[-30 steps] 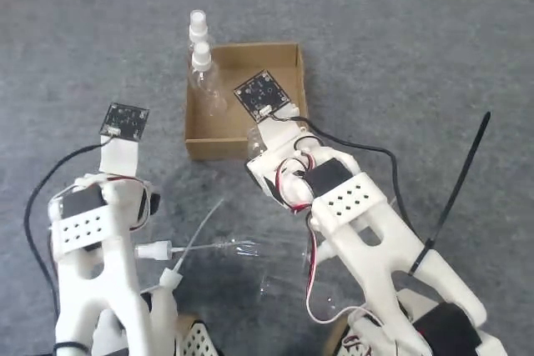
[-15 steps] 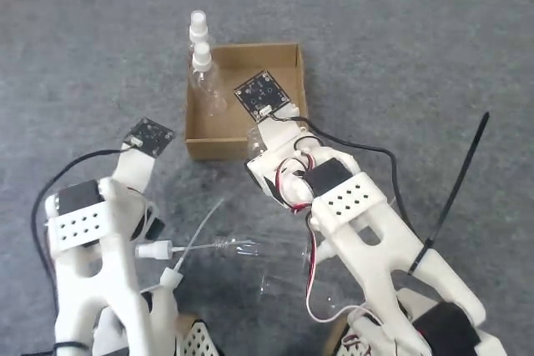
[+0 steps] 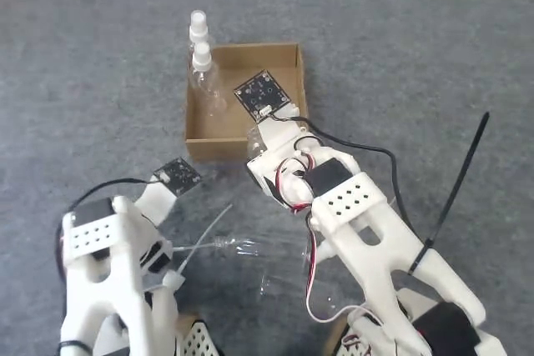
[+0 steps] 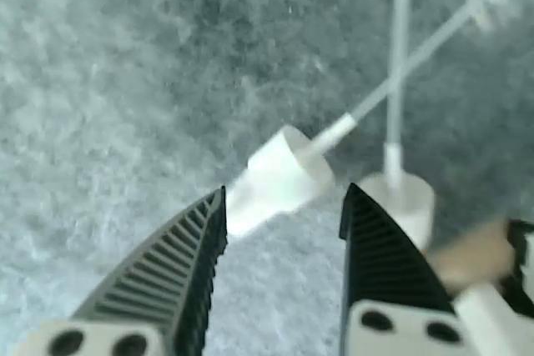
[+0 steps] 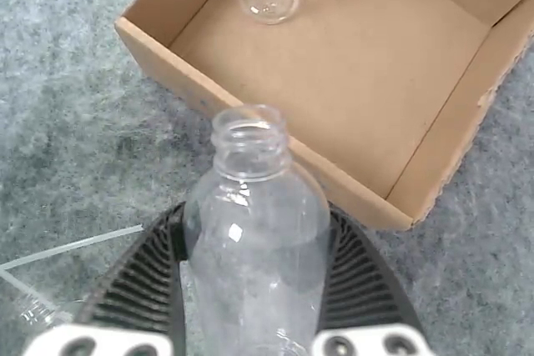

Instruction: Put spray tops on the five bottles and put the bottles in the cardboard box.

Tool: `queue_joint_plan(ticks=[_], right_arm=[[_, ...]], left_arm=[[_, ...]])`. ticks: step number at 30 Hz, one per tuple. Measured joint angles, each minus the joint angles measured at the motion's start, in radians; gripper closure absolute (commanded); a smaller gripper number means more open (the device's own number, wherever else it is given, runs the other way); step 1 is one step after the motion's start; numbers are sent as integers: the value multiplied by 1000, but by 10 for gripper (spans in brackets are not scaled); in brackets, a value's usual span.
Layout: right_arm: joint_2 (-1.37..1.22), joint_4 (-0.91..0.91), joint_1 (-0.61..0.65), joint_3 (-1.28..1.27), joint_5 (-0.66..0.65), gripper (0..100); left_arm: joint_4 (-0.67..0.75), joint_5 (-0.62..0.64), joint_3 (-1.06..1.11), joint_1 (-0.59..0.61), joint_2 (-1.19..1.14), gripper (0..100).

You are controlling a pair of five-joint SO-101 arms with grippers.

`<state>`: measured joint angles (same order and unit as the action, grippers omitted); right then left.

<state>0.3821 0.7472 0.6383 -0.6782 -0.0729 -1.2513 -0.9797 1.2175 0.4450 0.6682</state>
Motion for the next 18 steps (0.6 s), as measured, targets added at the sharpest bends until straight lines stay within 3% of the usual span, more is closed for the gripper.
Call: queue_joint_plan(ticks=[13, 18], right_arm=[[0, 0, 0, 0, 0, 989], [0, 0, 0, 0, 0, 989]], left_arm=[[347, 6, 31, 26, 0, 794], [500, 172, 31, 26, 0, 794]])
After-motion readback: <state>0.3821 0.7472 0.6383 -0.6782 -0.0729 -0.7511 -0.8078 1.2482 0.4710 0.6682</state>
